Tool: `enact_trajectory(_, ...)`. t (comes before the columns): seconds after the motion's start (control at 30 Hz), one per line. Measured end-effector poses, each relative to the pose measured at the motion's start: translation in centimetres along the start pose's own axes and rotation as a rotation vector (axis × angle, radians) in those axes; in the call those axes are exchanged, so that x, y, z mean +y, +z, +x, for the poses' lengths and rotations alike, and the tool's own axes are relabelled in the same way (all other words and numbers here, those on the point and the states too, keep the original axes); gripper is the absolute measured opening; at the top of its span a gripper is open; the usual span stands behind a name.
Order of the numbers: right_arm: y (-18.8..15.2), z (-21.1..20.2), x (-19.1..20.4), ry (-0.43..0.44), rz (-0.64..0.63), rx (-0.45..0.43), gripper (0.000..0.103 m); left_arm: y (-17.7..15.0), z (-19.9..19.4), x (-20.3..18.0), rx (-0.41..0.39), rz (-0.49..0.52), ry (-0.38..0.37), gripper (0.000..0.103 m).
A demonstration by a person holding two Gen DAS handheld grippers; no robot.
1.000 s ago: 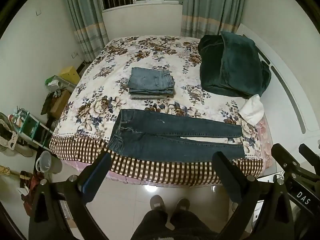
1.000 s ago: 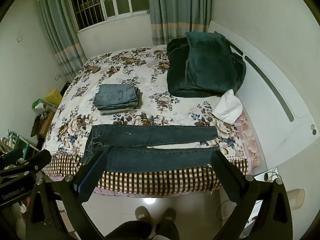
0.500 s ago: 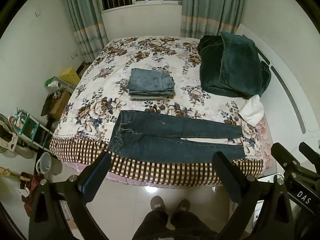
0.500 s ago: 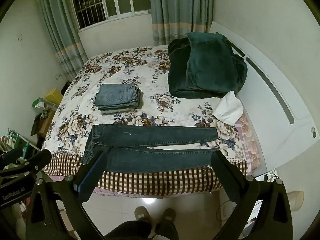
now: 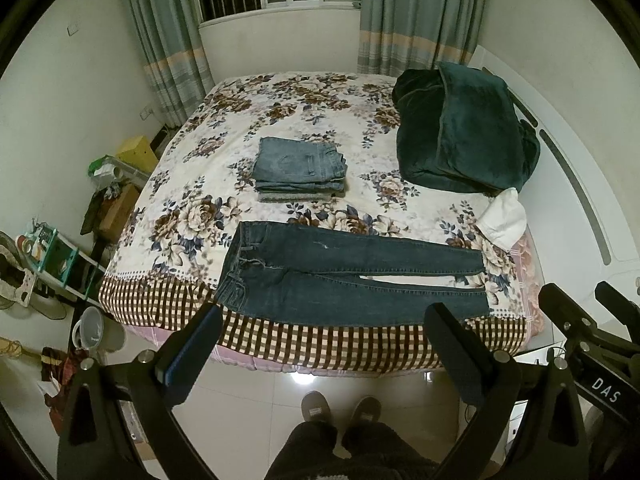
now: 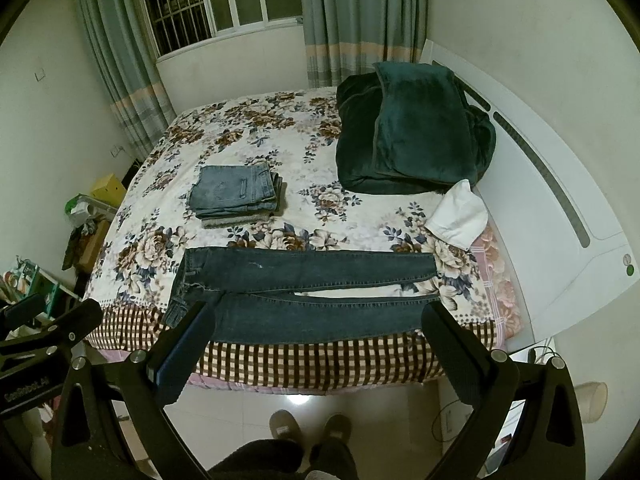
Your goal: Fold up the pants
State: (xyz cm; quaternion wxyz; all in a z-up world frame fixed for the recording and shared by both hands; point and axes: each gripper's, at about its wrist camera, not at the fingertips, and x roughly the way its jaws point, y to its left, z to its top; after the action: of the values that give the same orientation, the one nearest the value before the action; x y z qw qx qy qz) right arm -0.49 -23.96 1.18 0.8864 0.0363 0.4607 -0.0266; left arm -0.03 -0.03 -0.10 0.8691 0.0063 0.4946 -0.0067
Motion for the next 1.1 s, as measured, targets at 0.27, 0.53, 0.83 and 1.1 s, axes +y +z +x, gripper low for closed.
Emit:
enact_trajectory(0.27, -0.1, 0.1, 0.1, -0.002, 0.0, 0.0, 0.103, 0.3, 0.3, -0.5, 0.001, 0.001, -0.001, 0.103)
enact_trajectory(0.53, 0.1, 0.0, 0.1, -0.002, 0.0, 0.001, 0.103, 0.8, -0.3, -1.4, -0.004, 0.0, 0.001, 0.103)
enact_trajectory(0.83, 0.0, 0.1, 0.1, 0.0, -0.003, 0.0, 0.103, 1.1, -0.2, -1.6, -0.01, 0.001, 0.001, 0.103)
enact_trajectory(1.1, 0.7, -0.5, 0.2, -0.001, -0.007, -0.003, 0.103, 1.8, -1.4, -1.4, -0.017, 0.0, -0.003, 0.103)
